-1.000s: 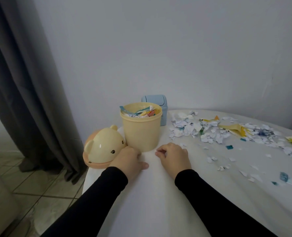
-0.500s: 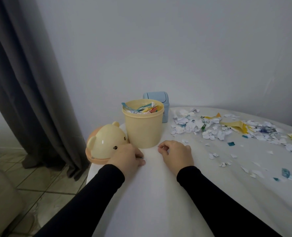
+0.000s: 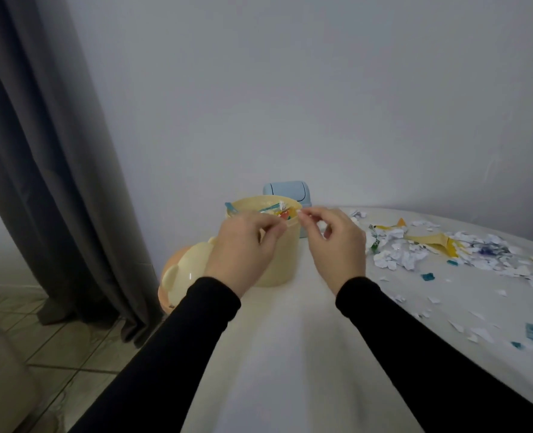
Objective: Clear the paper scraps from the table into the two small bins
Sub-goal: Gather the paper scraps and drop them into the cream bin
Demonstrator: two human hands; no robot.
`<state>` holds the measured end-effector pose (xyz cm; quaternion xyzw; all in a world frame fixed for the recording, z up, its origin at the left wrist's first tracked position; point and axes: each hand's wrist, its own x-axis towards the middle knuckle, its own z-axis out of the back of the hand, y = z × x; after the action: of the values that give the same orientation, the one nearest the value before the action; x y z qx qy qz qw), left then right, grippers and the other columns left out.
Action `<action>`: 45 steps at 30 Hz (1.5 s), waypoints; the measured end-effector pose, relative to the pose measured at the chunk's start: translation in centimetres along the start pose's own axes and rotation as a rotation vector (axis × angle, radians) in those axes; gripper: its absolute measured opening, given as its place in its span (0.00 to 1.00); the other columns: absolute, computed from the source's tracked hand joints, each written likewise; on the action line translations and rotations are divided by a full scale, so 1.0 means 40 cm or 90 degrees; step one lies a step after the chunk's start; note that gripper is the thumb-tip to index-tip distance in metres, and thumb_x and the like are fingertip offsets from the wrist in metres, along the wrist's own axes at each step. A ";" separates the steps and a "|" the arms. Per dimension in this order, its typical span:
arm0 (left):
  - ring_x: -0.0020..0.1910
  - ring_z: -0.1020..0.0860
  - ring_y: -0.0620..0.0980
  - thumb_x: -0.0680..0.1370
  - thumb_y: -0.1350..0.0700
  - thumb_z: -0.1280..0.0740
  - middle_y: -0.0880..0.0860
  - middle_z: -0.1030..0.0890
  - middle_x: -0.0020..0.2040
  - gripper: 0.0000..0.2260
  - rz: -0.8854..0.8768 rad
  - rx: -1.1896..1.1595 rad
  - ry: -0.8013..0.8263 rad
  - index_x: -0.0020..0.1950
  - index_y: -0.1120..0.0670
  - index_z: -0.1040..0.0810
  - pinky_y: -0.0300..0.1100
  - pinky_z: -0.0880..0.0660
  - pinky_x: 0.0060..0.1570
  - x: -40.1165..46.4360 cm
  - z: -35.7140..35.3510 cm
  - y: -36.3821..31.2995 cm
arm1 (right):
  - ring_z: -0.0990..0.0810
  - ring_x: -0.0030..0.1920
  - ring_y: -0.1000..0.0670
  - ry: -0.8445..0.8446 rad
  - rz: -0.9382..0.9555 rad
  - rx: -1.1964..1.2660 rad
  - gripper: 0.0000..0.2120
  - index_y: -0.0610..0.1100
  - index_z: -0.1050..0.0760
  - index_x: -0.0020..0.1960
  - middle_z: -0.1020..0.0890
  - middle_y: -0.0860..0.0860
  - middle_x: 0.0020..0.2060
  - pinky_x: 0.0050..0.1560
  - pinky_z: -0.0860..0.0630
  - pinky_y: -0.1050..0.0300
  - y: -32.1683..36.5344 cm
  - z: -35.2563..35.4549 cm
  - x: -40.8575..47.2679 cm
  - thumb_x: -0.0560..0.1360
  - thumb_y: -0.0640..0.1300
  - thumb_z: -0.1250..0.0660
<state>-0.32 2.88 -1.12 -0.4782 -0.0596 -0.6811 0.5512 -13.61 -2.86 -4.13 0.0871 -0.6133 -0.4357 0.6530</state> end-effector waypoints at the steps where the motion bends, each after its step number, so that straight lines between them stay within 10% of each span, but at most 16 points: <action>1: 0.37 0.26 0.37 0.78 0.55 0.34 0.46 0.22 0.38 0.07 0.029 0.002 -0.021 0.48 0.53 0.16 0.27 0.36 0.39 0.026 -0.002 0.005 | 0.26 0.39 0.59 0.021 0.005 -0.014 0.06 0.53 0.18 0.47 0.21 0.60 0.39 0.54 0.28 0.42 0.016 -0.003 0.026 0.75 0.52 0.33; 9: 0.63 0.27 0.51 0.80 0.54 0.39 0.52 0.23 0.63 0.15 0.195 0.145 0.106 0.67 0.53 0.26 0.43 0.31 0.61 0.167 -0.032 0.066 | 0.26 0.61 0.50 0.288 -0.093 -0.220 0.13 0.55 0.24 0.62 0.19 0.54 0.58 0.61 0.39 0.50 0.040 -0.042 0.155 0.80 0.50 0.42; 18: 0.47 0.25 0.55 0.76 0.55 0.39 0.54 0.23 0.46 0.10 -0.067 0.156 0.002 0.51 0.54 0.19 0.49 0.26 0.45 0.019 -0.141 -0.049 | 0.27 0.58 0.48 0.154 -0.087 -0.227 0.12 0.54 0.25 0.59 0.23 0.53 0.54 0.59 0.31 0.48 -0.044 0.090 -0.001 0.77 0.50 0.39; 21: 0.45 0.23 0.55 0.75 0.49 0.47 0.53 0.22 0.46 0.18 -0.147 0.188 0.154 0.52 0.53 0.20 0.46 0.26 0.41 -0.087 -0.238 -0.135 | 0.32 0.64 0.48 0.199 -0.159 -0.361 0.15 0.55 0.28 0.64 0.28 0.52 0.62 0.61 0.35 0.50 -0.118 0.189 -0.073 0.78 0.48 0.41; 25: 0.74 0.44 0.56 0.78 0.37 0.49 0.56 0.44 0.76 0.31 0.092 0.198 0.472 0.77 0.53 0.45 0.53 0.44 0.68 -0.152 -0.366 -0.203 | 0.44 0.73 0.45 0.219 -0.295 -0.528 0.23 0.53 0.38 0.72 0.39 0.48 0.71 0.67 0.42 0.43 -0.191 0.329 -0.114 0.77 0.49 0.43; 30: 0.76 0.51 0.56 0.77 0.34 0.52 0.55 0.50 0.78 0.36 0.104 0.204 0.526 0.78 0.57 0.50 0.57 0.52 0.72 -0.144 -0.465 -0.252 | 0.60 0.75 0.35 0.263 -0.517 -0.575 0.34 0.45 0.59 0.78 0.59 0.40 0.76 0.73 0.57 0.40 -0.257 0.441 -0.112 0.79 0.58 0.48; 35: 0.76 0.48 0.51 0.82 0.45 0.54 0.53 0.47 0.78 0.25 -0.007 0.126 0.518 0.77 0.56 0.46 0.55 0.49 0.71 -0.164 -0.492 -0.324 | 0.48 0.76 0.43 0.340 -0.367 -0.471 0.25 0.45 0.49 0.77 0.50 0.45 0.77 0.74 0.48 0.50 -0.272 0.458 -0.109 0.82 0.49 0.51; 39: 0.77 0.53 0.52 0.80 0.39 0.52 0.53 0.53 0.79 0.31 -0.001 0.111 0.522 0.78 0.52 0.54 0.55 0.53 0.72 -0.187 -0.507 -0.368 | 0.35 0.71 0.52 0.187 -0.234 -0.378 0.19 0.48 0.33 0.71 0.35 0.51 0.72 0.69 0.40 0.59 -0.288 0.509 -0.071 0.80 0.42 0.46; 45: 0.77 0.55 0.58 0.76 0.34 0.50 0.56 0.55 0.78 0.35 0.040 0.164 0.511 0.78 0.49 0.55 0.58 0.53 0.70 -0.168 -0.595 -0.429 | 0.32 0.65 0.48 0.090 -0.224 -0.560 0.16 0.53 0.27 0.63 0.27 0.53 0.64 0.63 0.37 0.49 -0.400 0.610 -0.017 0.76 0.48 0.40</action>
<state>-28.56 -0.32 -11.02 -0.1038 0.0902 -0.7832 0.6063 -42.30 -1.80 -9.33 -0.0654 -0.3008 -0.7507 0.5846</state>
